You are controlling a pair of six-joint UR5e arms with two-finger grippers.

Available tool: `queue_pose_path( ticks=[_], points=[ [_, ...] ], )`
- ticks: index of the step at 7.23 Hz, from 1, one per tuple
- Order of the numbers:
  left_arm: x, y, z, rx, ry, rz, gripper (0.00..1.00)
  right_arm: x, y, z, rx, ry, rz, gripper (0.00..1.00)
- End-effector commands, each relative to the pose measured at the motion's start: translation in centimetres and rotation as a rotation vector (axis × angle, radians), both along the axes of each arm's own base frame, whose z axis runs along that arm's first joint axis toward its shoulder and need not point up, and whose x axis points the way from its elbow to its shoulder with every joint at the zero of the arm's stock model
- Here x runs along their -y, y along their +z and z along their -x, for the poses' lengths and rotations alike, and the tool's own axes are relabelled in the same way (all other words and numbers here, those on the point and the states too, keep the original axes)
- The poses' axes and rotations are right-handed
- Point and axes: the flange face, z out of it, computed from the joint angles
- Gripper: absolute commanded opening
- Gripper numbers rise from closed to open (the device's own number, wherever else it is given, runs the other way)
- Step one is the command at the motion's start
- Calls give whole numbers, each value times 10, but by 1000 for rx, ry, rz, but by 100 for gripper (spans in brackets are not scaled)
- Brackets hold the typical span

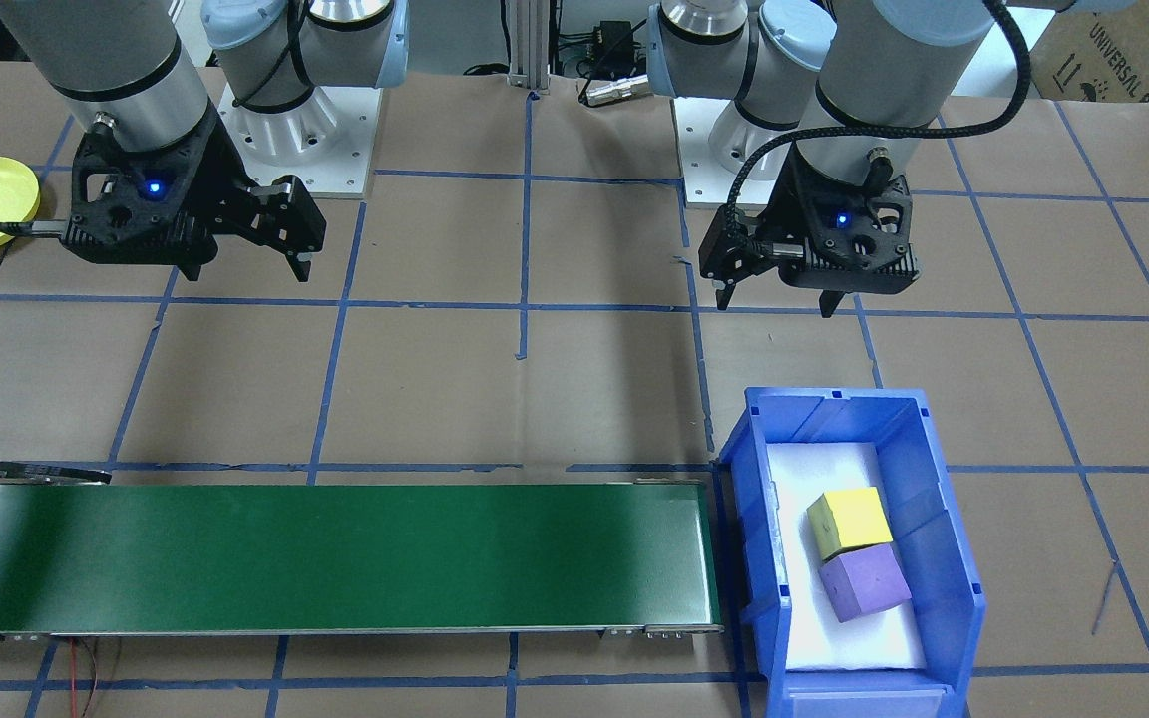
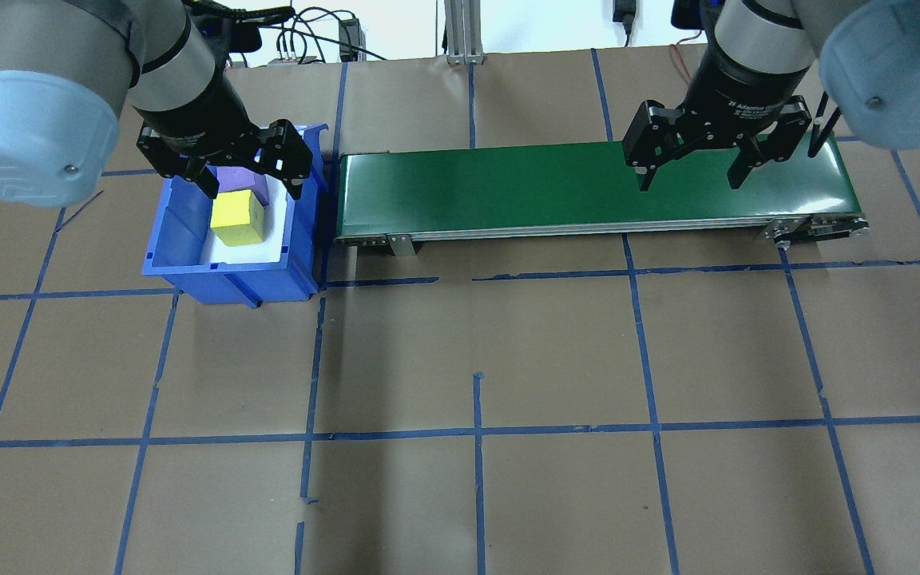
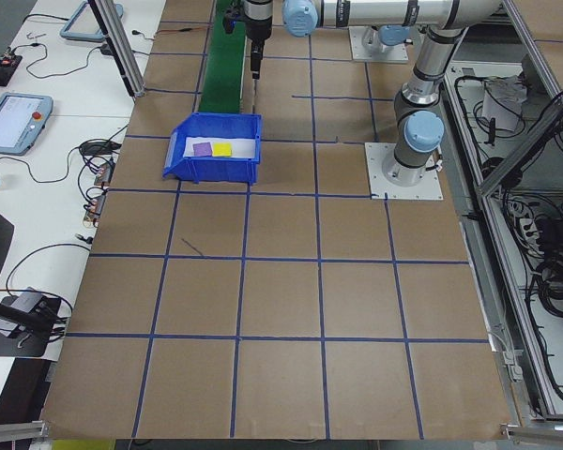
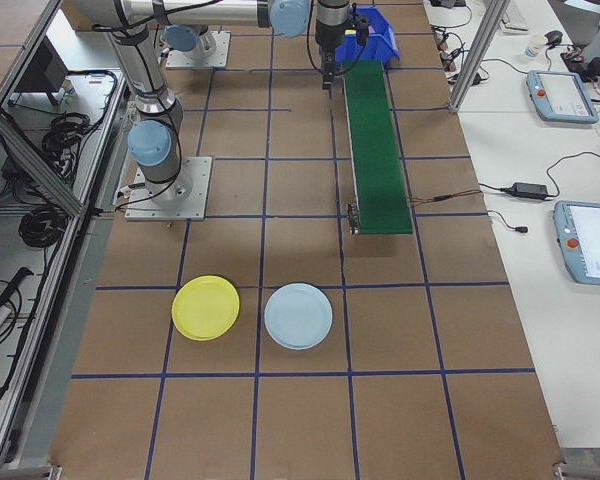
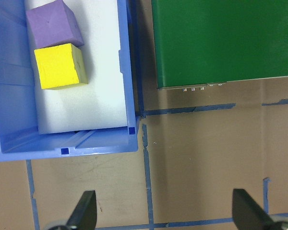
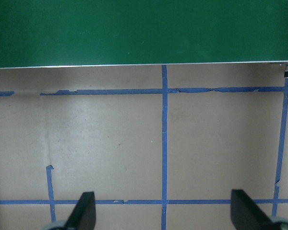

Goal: Move block left to right into plate

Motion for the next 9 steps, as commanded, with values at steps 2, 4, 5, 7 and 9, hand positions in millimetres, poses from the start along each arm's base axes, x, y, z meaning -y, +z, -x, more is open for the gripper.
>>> queue_pose_path(
  ticks=[2,4,5,7,9],
  points=[
    [0,-2,0,2,0,-3,100,0,1,0,0,0,3,100],
    [0,-2,0,0,-2,0,100,0,1,0,0,-2,3,100],
    [1,-1,-1,3,0,8,100,1,1,0,0,0,4,100],
    [22,-17,-11,13,5,-20,100,0,0,0,0,0,3,100],
    [75,-31,-49,17,26,37,100,0,0,0,-2,-1,3,100]
  ],
)
